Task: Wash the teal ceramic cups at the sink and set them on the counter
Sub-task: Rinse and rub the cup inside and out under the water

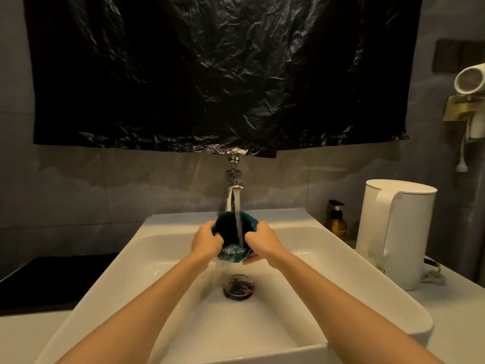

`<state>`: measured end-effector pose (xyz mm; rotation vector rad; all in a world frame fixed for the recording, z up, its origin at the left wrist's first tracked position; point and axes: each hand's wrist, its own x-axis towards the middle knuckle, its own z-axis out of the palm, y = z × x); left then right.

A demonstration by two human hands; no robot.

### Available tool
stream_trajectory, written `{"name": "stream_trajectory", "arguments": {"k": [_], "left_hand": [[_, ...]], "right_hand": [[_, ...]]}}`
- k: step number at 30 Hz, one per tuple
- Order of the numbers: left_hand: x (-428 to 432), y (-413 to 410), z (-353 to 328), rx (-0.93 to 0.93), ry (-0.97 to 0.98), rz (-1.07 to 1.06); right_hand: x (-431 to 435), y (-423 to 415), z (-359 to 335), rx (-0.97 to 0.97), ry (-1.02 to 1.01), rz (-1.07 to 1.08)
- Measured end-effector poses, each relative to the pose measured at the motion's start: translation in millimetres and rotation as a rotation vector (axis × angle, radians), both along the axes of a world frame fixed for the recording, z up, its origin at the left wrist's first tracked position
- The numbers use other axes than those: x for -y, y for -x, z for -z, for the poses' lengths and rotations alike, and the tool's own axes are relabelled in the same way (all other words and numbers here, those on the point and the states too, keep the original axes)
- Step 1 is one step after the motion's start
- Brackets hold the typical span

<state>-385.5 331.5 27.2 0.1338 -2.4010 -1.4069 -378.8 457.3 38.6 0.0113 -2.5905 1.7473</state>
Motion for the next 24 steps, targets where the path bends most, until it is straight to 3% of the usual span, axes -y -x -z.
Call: {"name": "stream_trajectory", "arguments": {"k": [3, 7, 10, 12, 16, 21, 24], "left_hand": [[-11.3, -5.2, -2.7, 0.098, -0.293, 0.147], [-11.4, -3.6, -5.2, 0.216, -0.439, 0.368], [-11.0, -3.8, -11.1, 0.213, -0.361, 0.209], [-6.7, -3.4, -14.8, 0.23, -0.422, 0.097], [-8.6, -14.0, -25.3, 0.47, -0.859, 0.266], [-6.6, -21.3, -41.9, 0.398, -1.315, 0.433], [-8.6, -25.6, -49.5, 0.344, -1.318, 0.449]], "right_hand": [[-6.3, 3.3, -1.0, -0.068, -0.028, 0.167], [-11.8, 6.8, 0.8, -0.124, -0.094, 0.241], [-14.6, 7.6, 3.5, -0.207, -0.21, 0.224], [-16.4, 5.8, 3.6, -0.3, -0.265, 0.236], [-17.3, 4.6, 2.6, -0.449, -0.285, 0.272], [-15.4, 7.0, 7.6, -0.49, -0.266, 0.192], [-9.4, 5.6, 9.7, -0.53, -0.282, 0.057]]}}
